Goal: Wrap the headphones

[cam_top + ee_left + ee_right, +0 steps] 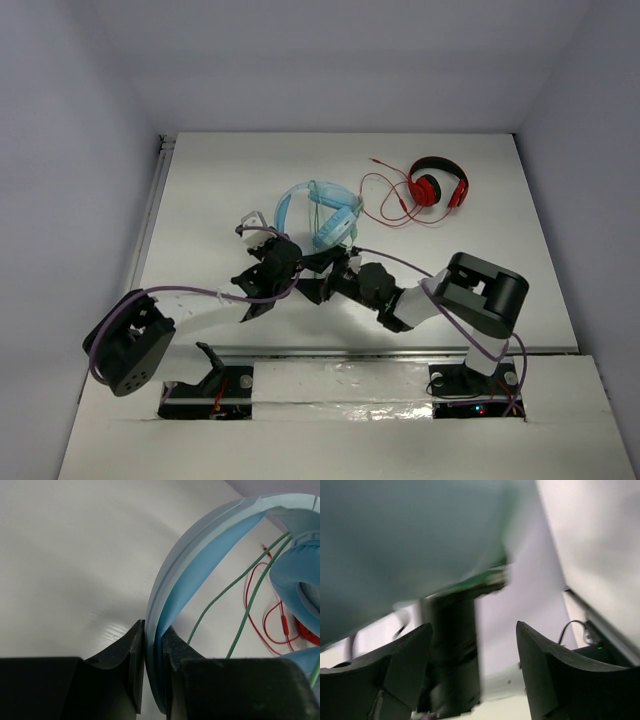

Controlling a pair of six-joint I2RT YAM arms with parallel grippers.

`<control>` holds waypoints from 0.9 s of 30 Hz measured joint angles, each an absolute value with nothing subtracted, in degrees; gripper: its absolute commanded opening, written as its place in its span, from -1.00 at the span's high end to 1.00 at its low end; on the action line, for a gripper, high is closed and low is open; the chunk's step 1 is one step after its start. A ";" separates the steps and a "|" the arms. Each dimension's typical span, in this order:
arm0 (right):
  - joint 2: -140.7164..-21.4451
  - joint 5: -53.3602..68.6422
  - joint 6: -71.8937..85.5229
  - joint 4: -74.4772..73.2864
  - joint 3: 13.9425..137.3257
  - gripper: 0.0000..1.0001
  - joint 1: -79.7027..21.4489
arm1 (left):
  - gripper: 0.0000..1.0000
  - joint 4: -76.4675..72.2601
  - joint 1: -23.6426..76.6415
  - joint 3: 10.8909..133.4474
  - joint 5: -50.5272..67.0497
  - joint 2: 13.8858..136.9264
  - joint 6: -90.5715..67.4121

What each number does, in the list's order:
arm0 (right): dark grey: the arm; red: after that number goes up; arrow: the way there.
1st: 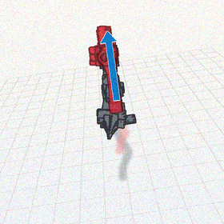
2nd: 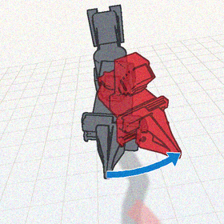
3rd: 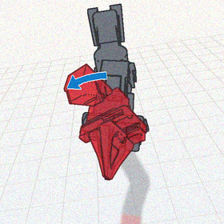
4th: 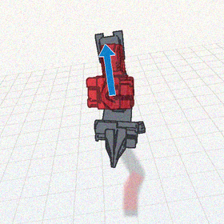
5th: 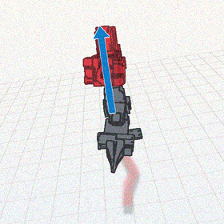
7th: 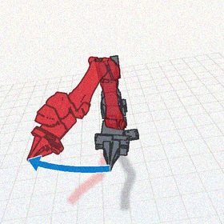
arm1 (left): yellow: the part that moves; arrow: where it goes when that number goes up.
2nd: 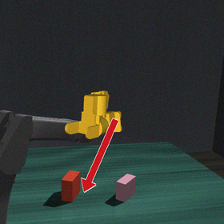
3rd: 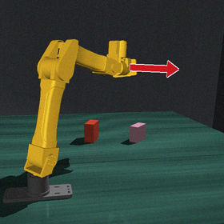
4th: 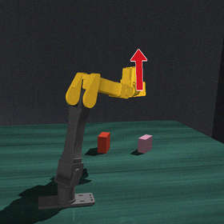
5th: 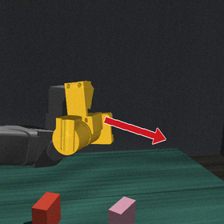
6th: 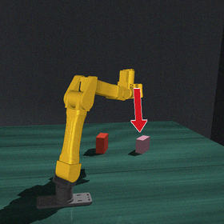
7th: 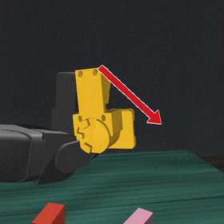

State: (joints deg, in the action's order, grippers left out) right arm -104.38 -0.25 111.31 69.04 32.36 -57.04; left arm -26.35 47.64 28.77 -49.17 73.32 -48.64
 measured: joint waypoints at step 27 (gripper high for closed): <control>-70.13 0.36 89.97 59.70 13.65 -0.71 -57.78 | 0.84 -26.33 39.94 32.86 -26.94 90.06 -43.62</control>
